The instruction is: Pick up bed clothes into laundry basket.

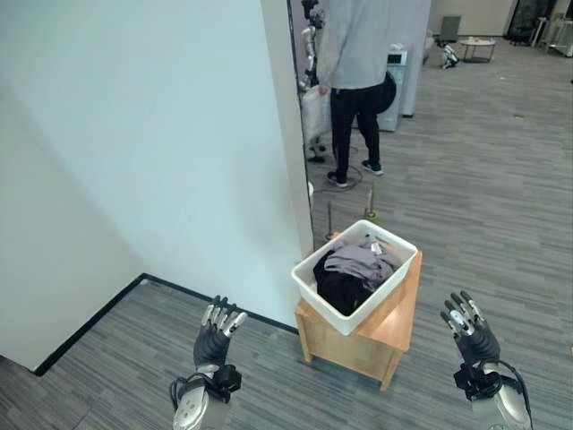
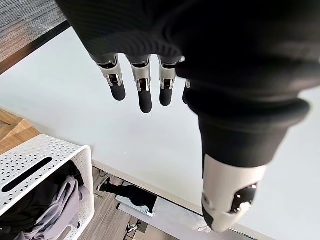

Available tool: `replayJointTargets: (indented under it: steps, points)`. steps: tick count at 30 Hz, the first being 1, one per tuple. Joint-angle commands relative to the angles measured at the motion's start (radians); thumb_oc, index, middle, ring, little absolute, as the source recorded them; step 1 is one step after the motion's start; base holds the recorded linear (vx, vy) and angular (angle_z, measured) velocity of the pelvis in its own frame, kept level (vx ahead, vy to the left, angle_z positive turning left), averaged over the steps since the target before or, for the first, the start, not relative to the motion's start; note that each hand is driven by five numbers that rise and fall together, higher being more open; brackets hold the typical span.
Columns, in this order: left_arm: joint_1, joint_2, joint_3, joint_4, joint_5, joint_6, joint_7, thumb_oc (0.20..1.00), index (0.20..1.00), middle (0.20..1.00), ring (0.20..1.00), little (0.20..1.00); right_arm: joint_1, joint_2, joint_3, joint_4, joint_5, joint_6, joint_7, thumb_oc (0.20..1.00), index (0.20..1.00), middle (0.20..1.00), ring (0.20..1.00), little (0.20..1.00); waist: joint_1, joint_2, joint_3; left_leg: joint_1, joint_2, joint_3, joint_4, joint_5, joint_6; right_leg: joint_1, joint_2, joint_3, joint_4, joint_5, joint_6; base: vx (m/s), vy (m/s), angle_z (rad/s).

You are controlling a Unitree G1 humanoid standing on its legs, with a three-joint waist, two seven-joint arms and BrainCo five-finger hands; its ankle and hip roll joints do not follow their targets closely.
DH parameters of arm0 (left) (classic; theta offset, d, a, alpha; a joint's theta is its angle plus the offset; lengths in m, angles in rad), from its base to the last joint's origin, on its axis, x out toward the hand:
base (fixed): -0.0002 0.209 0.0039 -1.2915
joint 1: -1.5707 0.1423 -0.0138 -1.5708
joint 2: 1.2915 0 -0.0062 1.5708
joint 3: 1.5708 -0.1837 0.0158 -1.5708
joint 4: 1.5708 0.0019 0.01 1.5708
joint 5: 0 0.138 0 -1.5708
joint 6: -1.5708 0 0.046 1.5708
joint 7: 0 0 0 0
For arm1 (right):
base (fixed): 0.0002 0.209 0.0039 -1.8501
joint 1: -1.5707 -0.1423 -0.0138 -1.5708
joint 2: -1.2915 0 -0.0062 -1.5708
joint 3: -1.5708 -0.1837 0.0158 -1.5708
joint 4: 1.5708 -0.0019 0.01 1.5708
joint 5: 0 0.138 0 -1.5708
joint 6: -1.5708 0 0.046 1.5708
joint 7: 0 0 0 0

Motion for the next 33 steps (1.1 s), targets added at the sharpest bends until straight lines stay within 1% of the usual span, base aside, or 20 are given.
replayJointTargets:
  steps: [1, 11, 33]
  points:
    - [-0.028, 0.059, 0.024, -0.055, -0.008, -0.046, -0.01, 1.0, 1.0, 1.0, 1.0, 1.0, -0.046, 0.007, -0.025, -0.037, -0.007, -0.068, 0.008, 1.0, 1.0, 1.0, 1.0, 1.0, -0.002, -0.023, -0.015, -0.04, -0.022, -0.03, 0.01, 0.049, -0.009, 0.077, -0.012, 0.008, 0.092, -0.122, 0.018, 0.0, 0.0, 0.0]
    - [-0.016, 0.062, 0.029, -0.051, 0.007, -0.046, -0.008, 1.0, 1.0, 1.0, 1.0, 1.0, -0.041, 0.005, -0.004, -0.036, -0.004, -0.057, 0.024, 1.0, 1.0, 1.0, 1.0, 1.0, -0.002, -0.024, -0.008, -0.04, -0.025, -0.028, 0.01, 0.049, -0.009, 0.071, -0.015, 0.011, 0.098, -0.118, 0.02, 0.0, 0.0, 0.0]
    - [-0.019, 0.068, 0.018, -0.044, 0.002, -0.043, 0.005, 1.0, 1.0, 1.0, 1.0, 1.0, -0.042, 0.007, 0.01, -0.035, 0.004, -0.059, 0.016, 1.0, 1.0, 1.0, 1.0, 1.0, -0.004, -0.028, -0.004, -0.042, -0.023, -0.029, 0.01, 0.049, -0.007, 0.071, -0.013, 0.019, 0.09, -0.11, 0.019, 0.0, 0.0, 0.0]
